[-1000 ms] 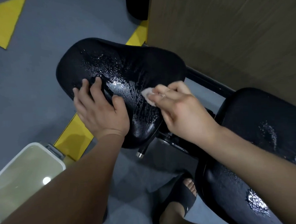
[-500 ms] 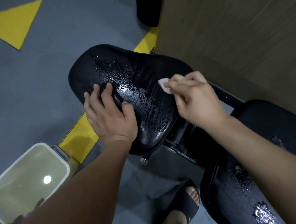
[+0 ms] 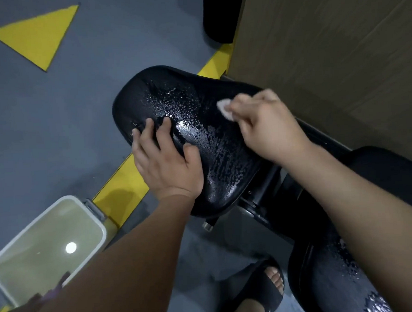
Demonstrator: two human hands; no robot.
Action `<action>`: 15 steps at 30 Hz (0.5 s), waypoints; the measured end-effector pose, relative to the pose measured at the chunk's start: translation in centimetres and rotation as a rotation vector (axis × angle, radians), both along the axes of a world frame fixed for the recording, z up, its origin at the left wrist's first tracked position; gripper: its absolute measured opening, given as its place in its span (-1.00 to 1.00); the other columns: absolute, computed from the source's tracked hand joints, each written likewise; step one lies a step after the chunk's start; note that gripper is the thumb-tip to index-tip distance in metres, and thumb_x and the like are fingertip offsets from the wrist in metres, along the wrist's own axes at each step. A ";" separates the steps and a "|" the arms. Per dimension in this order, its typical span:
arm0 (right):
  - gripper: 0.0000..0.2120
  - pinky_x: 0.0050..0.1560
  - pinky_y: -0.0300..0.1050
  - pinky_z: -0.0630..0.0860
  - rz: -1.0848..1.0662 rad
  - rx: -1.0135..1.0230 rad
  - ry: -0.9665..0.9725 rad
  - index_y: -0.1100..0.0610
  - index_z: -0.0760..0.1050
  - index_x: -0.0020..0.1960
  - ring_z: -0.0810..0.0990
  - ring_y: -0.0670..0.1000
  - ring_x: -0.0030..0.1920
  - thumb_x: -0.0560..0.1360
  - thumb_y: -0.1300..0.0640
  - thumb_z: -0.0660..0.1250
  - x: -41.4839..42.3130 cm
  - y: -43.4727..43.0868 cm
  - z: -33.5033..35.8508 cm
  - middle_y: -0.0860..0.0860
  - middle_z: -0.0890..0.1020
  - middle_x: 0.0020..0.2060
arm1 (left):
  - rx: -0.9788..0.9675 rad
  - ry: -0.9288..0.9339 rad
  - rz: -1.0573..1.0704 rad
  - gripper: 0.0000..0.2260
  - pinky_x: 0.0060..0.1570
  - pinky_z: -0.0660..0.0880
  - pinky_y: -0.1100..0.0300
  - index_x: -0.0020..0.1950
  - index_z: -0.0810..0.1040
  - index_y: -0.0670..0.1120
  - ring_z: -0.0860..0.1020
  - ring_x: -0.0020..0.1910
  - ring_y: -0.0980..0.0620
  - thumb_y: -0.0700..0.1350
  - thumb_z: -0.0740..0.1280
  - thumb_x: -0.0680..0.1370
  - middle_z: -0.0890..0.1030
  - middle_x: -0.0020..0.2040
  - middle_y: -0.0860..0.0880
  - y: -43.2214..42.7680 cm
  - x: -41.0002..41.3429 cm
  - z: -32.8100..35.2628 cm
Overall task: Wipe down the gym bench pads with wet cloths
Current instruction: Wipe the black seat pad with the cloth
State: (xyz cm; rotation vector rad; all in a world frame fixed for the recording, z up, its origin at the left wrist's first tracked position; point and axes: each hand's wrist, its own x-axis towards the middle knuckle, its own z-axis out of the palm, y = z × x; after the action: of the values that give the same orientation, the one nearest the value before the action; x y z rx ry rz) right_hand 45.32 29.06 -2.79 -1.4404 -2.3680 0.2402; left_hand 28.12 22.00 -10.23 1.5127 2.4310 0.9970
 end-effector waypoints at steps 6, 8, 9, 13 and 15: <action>-0.56 0.15 0.02 0.54 -0.228 -0.173 -0.016 0.03 0.65 0.23 0.52 0.23 0.07 0.51 0.11 0.09 -2.4 0.7 0.0 0.03 0.69 -0.02 | -0.116 -0.036 -0.039 -0.44 0.51 0.17 -0.24 0.48 0.42 -0.03 0.16 0.58 -0.24 0.11 0.11 0.51 0.32 0.55 -0.12 -0.1 -0.3 1.3; -0.63 0.05 0.06 0.56 -0.174 -0.160 -0.027 0.07 0.66 0.17 0.53 0.24 0.00 0.50 0.18 0.16 -2.4 -2.5 0.8 0.05 0.66 -0.09 | -0.186 -0.035 -0.088 -0.44 0.54 0.13 -0.23 0.50 0.37 -0.04 0.11 0.59 -0.26 0.12 0.10 0.54 0.27 0.57 -0.12 -0.2 -0.6 2.1; -0.67 0.03 0.05 0.56 -0.137 -0.159 -0.045 0.10 0.66 0.16 0.51 0.23 -0.01 0.52 0.25 0.21 -2.2 -4.1 1.3 0.05 0.65 -0.09 | -0.220 -0.025 -0.122 -0.45 0.56 0.09 -0.21 0.51 0.36 -0.04 0.10 0.59 -0.27 0.12 0.10 0.55 0.26 0.58 -0.13 -0.2 -1.0 2.4; -0.67 0.08 -0.11 0.48 -0.094 -0.106 0.003 0.17 0.68 0.16 0.48 0.14 -0.03 0.51 0.42 0.29 -2.1 -6.7 1.7 0.00 0.70 0.00 | -0.263 -0.028 -0.225 -0.55 0.42 0.27 -0.15 0.34 0.41 -0.07 0.27 0.40 -0.25 0.12 0.10 0.54 0.35 0.42 -0.12 0.9 -4.5 3.7; -0.68 0.08 -0.10 0.51 -0.124 -0.077 -0.017 0.19 0.68 0.16 0.51 0.11 -0.08 0.52 0.40 0.27 -2.5 -4.7 0.8 0.02 0.72 0.01 | -0.203 0.004 -0.207 -0.57 0.30 0.35 -0.14 0.23 0.45 -0.13 0.35 0.30 -0.23 0.10 0.07 0.52 0.41 0.35 -0.15 1.9 -6.8 3.8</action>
State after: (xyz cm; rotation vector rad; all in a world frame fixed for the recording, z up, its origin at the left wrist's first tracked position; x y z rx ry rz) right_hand 42.86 24.38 -1.94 -1.6246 -2.2944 0.2906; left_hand 21.34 23.94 -6.44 1.6513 2.2410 0.6868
